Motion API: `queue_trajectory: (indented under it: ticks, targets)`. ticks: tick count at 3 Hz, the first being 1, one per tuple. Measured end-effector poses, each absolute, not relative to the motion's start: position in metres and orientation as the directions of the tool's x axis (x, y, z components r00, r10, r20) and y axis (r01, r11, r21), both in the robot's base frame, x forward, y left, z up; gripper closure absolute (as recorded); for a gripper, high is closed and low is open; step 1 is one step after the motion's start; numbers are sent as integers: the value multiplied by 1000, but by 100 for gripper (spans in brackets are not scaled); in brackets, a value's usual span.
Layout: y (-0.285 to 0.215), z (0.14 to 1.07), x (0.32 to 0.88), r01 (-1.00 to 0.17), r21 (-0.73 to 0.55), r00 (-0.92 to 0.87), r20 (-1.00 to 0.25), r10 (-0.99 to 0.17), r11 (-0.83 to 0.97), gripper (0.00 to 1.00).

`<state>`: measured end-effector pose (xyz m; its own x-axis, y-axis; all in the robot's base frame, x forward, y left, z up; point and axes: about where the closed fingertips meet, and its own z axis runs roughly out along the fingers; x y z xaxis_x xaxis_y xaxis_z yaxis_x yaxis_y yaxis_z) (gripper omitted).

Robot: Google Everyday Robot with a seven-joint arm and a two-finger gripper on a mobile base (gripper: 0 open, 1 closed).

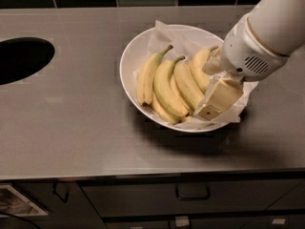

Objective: Pick banana from white bowl

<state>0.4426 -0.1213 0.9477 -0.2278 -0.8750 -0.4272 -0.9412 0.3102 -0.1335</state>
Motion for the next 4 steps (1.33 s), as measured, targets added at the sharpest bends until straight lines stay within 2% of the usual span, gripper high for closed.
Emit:
queue_trajectory:
  ticks: [1, 2, 3, 4]
  targets:
    - [-121, 948, 442, -941, -133, -228, -428, -875, 310, 8]
    - [-121, 948, 442, -941, -133, -228, -428, -875, 310, 0]
    - [-121, 949, 443, -927, -133, -262, -434, -862, 349, 0]
    - [-127, 953, 440, -894, -141, -321, -458, -829, 424, 16]
